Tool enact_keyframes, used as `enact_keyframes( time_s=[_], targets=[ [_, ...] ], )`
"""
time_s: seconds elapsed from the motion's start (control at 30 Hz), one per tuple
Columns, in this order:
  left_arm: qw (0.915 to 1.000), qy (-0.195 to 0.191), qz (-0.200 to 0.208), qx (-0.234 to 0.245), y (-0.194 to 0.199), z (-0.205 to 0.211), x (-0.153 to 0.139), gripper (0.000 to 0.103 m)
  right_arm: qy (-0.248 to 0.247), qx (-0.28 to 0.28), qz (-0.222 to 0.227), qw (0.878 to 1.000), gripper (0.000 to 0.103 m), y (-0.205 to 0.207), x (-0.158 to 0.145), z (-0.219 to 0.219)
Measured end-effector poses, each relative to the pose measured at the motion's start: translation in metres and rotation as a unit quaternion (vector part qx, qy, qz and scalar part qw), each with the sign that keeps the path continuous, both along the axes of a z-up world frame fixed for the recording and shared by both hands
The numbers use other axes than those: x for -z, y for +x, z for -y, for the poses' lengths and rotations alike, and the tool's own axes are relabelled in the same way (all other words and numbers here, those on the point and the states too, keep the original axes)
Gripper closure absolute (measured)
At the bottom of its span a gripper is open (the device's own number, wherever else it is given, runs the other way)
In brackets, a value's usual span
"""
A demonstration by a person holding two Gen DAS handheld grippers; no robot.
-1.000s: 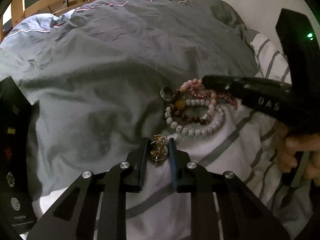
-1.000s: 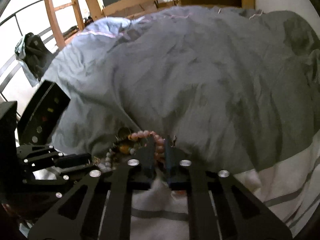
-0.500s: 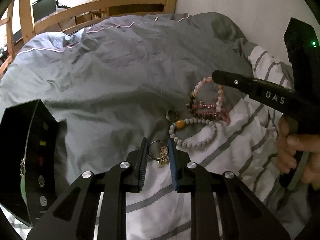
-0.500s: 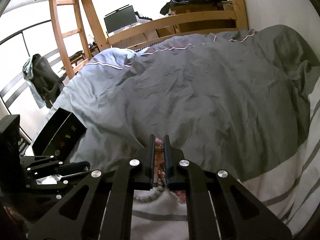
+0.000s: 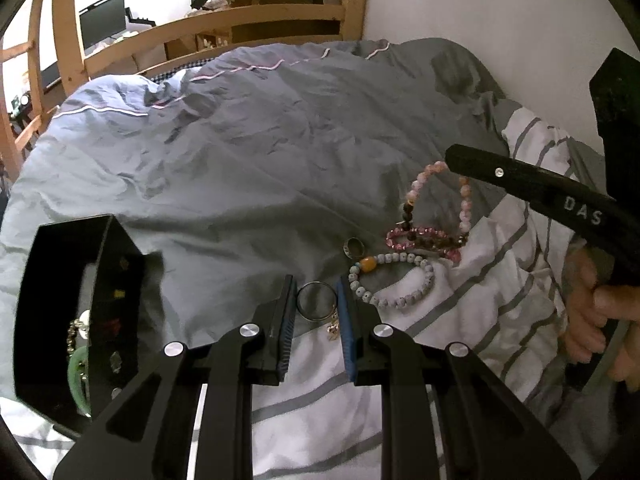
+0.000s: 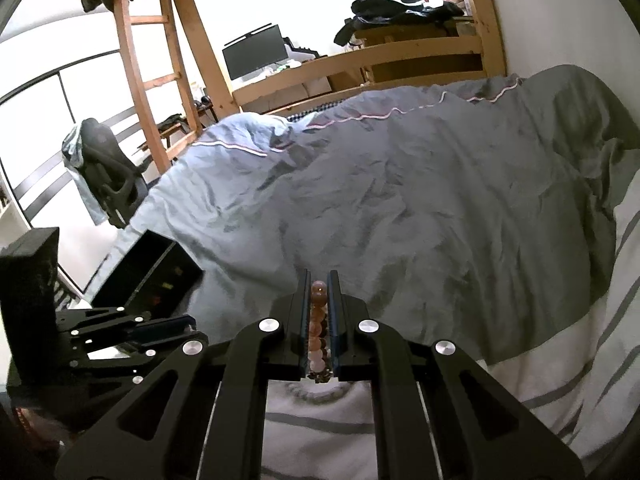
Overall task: Organize jewelry
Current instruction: 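Grasp a gold ring with the left tool while the right tool grasps a pink bead bracelet, then carry the gold ring over the black box while the right tool carries the bracelet there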
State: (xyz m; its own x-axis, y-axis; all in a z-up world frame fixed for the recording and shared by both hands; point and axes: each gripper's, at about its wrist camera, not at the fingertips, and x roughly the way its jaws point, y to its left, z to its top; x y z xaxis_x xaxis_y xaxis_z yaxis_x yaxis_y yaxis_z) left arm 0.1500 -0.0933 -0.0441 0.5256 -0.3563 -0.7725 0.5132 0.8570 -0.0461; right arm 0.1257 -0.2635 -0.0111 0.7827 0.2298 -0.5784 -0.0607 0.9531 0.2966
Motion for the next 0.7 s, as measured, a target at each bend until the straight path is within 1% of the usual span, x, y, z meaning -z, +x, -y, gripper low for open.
enact_keyframes(
  time_s=[0.3, 0.47, 0.7],
  targets=[
    [0.9995, -0.011, 0.01, -0.029, -0.018, -0.023, -0.025, 0.083, -0.008, -0.008, 0.02, 1.0, 0.094, -0.019, -0.036, -0.015],
    [0.9987, -0.012, 0.013, -0.047, -0.022, -0.039, -0.034, 0.083, -0.011, -0.012, 0.026, 1.0, 0.094, -0.024, -0.05, -0.026],
    [0.997, -0.012, 0.027, -0.071, -0.024, -0.064, -0.051, 0.083, -0.015, -0.027, 0.032, 0.999, 0.094, -0.023, -0.064, -0.049]
  ],
)
